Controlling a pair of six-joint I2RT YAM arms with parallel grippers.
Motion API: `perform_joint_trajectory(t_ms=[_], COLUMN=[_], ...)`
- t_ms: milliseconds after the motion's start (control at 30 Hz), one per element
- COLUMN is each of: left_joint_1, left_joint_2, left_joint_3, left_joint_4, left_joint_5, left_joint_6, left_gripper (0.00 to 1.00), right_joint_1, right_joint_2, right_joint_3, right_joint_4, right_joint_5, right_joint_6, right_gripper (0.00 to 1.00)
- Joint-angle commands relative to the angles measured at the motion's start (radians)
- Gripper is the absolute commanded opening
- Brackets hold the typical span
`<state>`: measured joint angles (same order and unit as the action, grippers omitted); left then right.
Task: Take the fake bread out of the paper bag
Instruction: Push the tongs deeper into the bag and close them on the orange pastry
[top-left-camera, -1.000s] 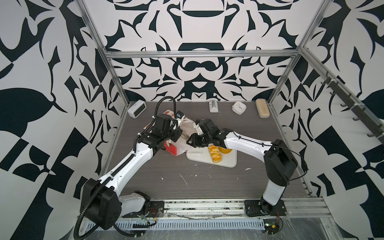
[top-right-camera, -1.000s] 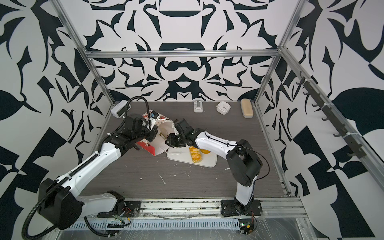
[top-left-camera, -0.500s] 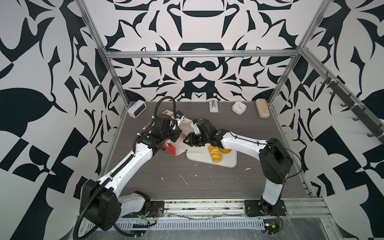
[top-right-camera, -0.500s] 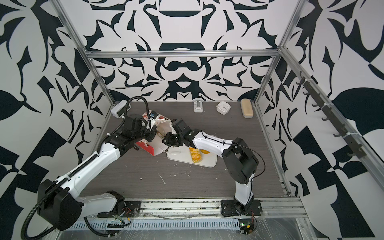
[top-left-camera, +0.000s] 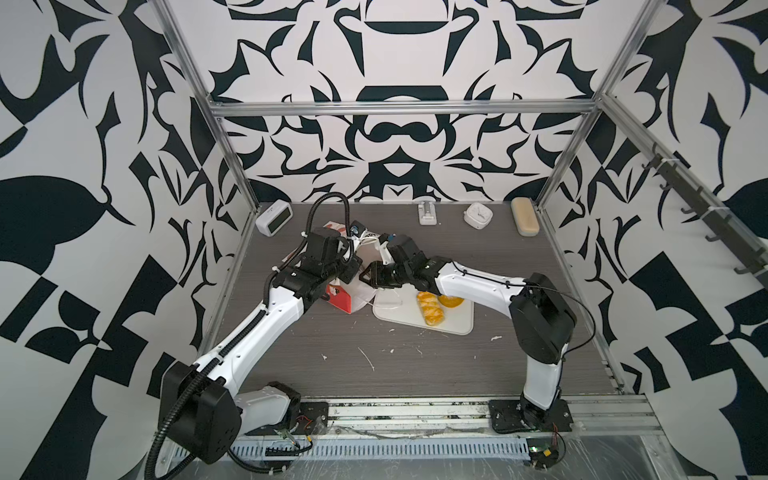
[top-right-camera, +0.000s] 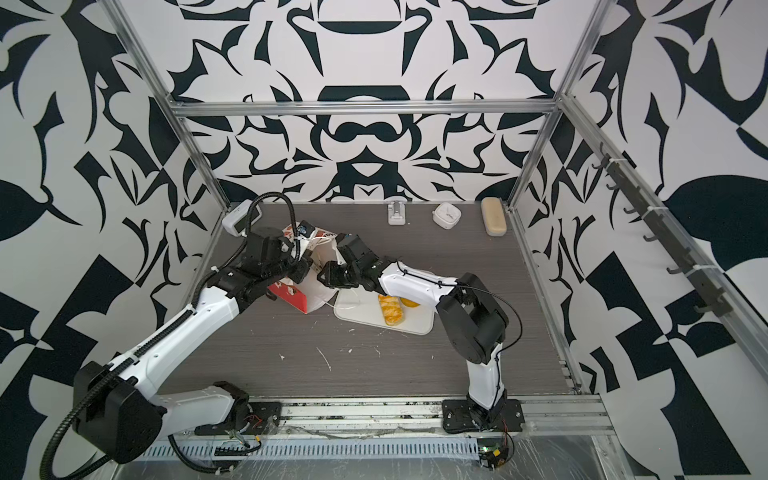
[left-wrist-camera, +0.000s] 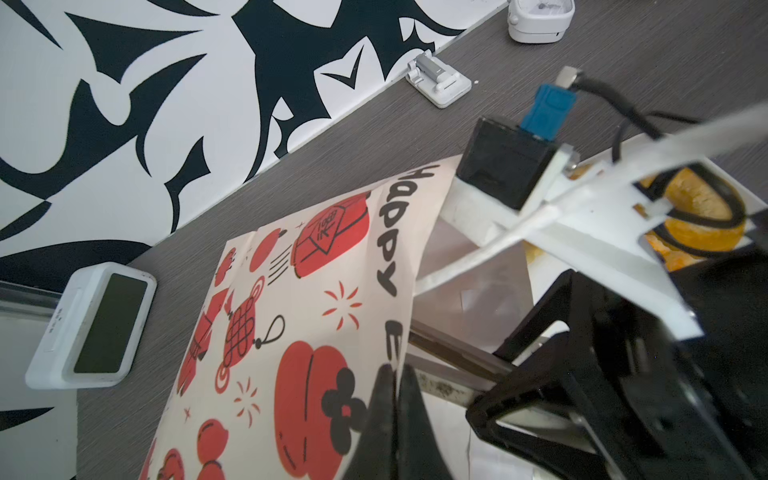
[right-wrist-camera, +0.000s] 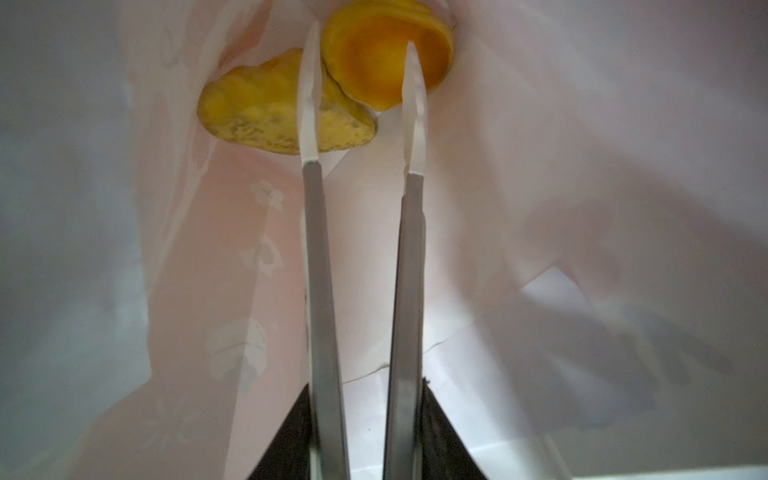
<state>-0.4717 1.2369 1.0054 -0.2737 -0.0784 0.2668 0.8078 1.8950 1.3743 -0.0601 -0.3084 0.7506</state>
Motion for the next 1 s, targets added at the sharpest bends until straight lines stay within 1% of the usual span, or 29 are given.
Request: perform_joint_trajectory(t_ms=[0, 67, 167, 333, 400, 433, 533, 733, 967], left_joint_1=[0.001, 0.001, 0.002, 0.002, 0.003, 0.003, 0.003, 0.004, 0.003], left_joint_2=[-0.024, -0.024, -0.018, -0.011, -0.015, -0.017, -0.024, -0.052, -0.067], left_joint_3=[0.010, 0.015, 0.023, 0.027, 0.027, 0.025, 0.024, 0.016, 0.012], left_joint_4=[-0.013, -0.012, -0.013, -0.013, -0.010, -0.012, -0.019, -0.032, -0.047], left_joint_5=[0.019, 0.013, 0.007, 0.012, 0.017, 0.019, 0.027, 0.037, 0.047], left_joint_6=[0.004, 0.009, 0.018, 0.016, 0.017, 0.016, 0.015, 0.015, 0.017], left_gripper=[0.00, 0.00, 0.00, 0.00, 0.00, 0.00, 0.00, 0.00, 0.00], right_joint_1=[0.009, 0.017, 0.051, 0.152, 0.173, 0.180, 0.190, 0.191, 0.191], right_joint_2=[-0.063, -0.087, -0.132, -0.183, -0.186, -0.186, -0.178, -0.119, -0.042], right_joint_3=[-0.024, -0.069, -0.108, -0.108, -0.102, -0.099, -0.091, -0.024, 0.070], right_joint_4=[0.022, 0.024, 0.002, -0.111, -0.142, -0.150, -0.162, -0.189, -0.198], right_joint_5=[0.072, 0.101, 0.186, 0.433, 0.492, 0.540, 0.601, 0.724, 0.751], right_joint_6=[-0.098, -0.135, -0.234, -0.507, -0.576, -0.608, -0.695, -0.825, -0.911], right_gripper=[0.38, 0.37, 0.37, 0.36, 0.36, 0.36, 0.36, 0.36, 0.38])
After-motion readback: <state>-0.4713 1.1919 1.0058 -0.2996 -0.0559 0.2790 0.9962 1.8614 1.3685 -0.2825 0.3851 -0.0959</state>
